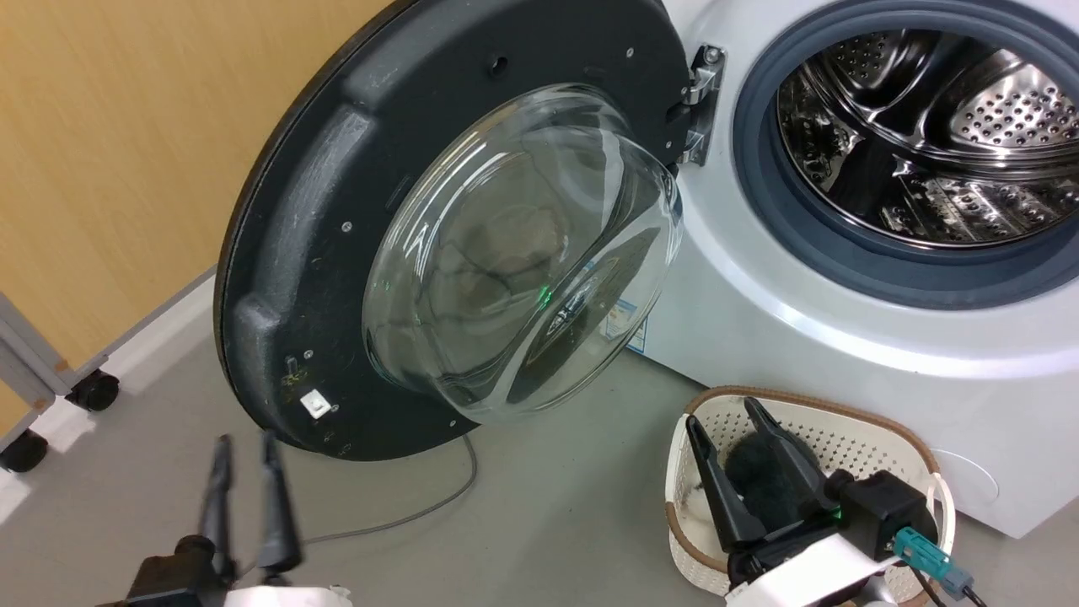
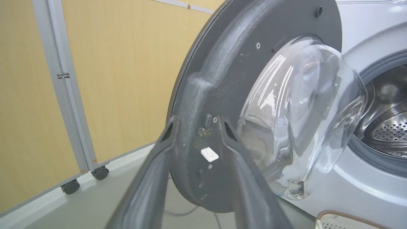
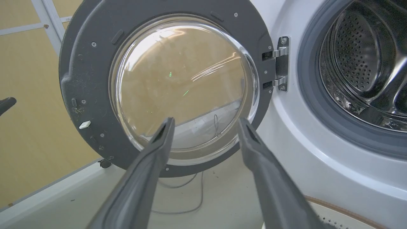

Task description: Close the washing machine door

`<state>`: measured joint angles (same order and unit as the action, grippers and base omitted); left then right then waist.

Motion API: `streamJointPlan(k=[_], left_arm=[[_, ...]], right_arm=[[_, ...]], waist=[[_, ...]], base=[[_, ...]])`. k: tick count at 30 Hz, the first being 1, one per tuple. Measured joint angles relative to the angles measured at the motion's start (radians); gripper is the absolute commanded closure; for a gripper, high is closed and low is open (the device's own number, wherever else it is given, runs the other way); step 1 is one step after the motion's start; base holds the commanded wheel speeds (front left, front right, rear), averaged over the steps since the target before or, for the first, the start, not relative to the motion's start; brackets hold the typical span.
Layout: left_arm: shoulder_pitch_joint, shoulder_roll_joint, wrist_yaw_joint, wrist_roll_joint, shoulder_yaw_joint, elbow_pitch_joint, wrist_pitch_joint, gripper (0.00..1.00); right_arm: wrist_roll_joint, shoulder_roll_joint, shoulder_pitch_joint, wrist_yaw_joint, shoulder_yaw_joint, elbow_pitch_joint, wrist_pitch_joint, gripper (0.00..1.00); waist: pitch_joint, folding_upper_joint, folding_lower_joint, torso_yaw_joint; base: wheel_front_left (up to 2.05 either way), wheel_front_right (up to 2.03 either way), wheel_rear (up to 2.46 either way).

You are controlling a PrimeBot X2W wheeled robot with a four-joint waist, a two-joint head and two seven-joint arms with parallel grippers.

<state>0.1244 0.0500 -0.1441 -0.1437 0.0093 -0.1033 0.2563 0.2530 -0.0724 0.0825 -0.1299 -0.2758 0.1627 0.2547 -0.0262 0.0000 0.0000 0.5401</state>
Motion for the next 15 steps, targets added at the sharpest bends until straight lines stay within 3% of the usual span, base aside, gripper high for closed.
streamJointPlan(k=[6, 12, 15], left_arm=[[-0.001, 0.000, 0.019, -0.010, 0.036, -0.031, 0.000, 1.00], [-0.054, 0.009, 0.088, -0.083, 0.141, -0.037, 0.000, 1.00], [-0.132, 0.037, 0.134, -0.176, 0.205, 0.025, -0.005, 1.00]], right_arm=[[0.002, 0.000, 0.001, 0.000, 0.009, -0.001, 0.002, 0.00], [-0.012, -0.002, -0.002, 0.000, 0.035, -0.019, 0.003, 0.00], [-0.030, -0.009, -0.007, 0.000, 0.049, -0.030, 0.003, 0.00]], waist=[[-0.003, 0.0001, 0.0000, -0.002], [-0.022, 0.0000, 0.0000, -0.005], [-0.038, 0.0000, 0.0001, -0.006]], base=[[0.00, 0.00, 0.00], [0.00, 0.00, 0.00], [0.00, 0.00, 0.00]])
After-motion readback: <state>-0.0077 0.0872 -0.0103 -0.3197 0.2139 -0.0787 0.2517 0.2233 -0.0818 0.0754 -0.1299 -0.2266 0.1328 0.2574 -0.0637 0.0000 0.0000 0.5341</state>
